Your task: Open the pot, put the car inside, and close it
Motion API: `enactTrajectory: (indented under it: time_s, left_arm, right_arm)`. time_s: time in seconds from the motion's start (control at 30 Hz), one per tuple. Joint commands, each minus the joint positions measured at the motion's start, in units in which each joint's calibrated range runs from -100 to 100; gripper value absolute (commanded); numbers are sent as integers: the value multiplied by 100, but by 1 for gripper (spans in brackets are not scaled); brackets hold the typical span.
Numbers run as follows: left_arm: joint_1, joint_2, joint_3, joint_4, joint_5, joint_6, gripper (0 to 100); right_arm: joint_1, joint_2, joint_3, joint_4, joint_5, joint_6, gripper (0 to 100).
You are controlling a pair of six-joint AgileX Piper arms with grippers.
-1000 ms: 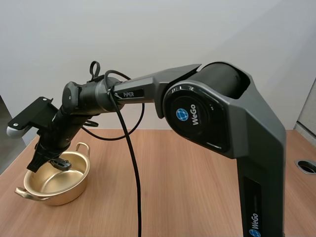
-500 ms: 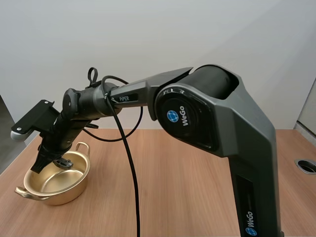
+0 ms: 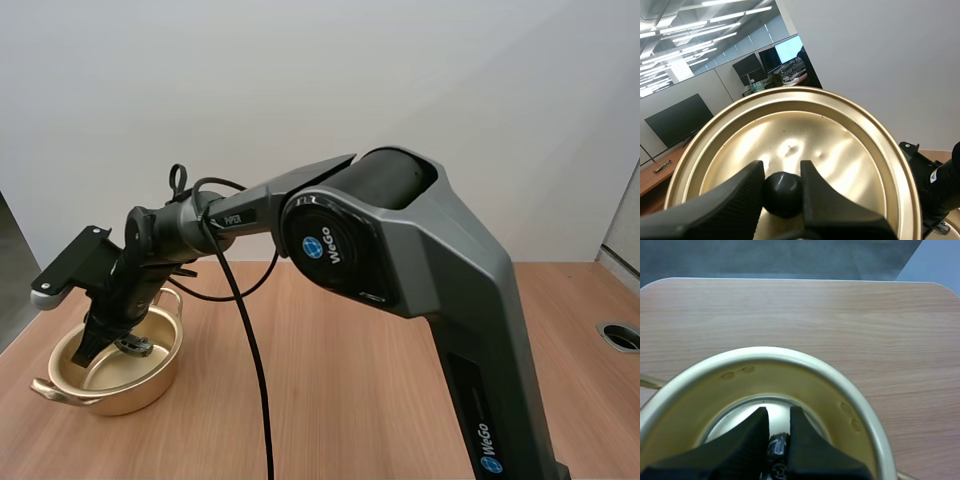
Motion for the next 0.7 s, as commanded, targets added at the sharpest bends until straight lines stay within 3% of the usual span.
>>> enactTrajectory:
  time_s: [0.0, 0.3, 0.33, 0.4, 0.5, 0.53, 0.67]
  left_arm:
    - [-2, -7, 7, -1, 4, 2, 0]
    - [-2, -7, 7, -1, 4, 2, 0]
    - [-2, -7, 7, -1, 4, 2, 0]
    - [-2, -7, 7, -13, 4, 2, 0]
    - [-2, -7, 7, -49, 4, 2, 0]
    - [-2, -7, 7, -64, 4, 2, 0]
    - [-2, -7, 7, -64, 4, 2, 0]
  right_arm:
    - [2, 51, -2, 2, -4, -3, 0]
    - [2, 57, -2, 126, -233, 39, 0]
    - [10, 57, -2, 137, -249, 39, 7]
    - [25, 57, -2, 137, -286, 39, 32]
    - [81, 57, -2, 115, -286, 39, 88]
    - [100, 57, -2, 62, -286, 30, 100]
    - [181, 57, -2, -94, -458, 30, 100]
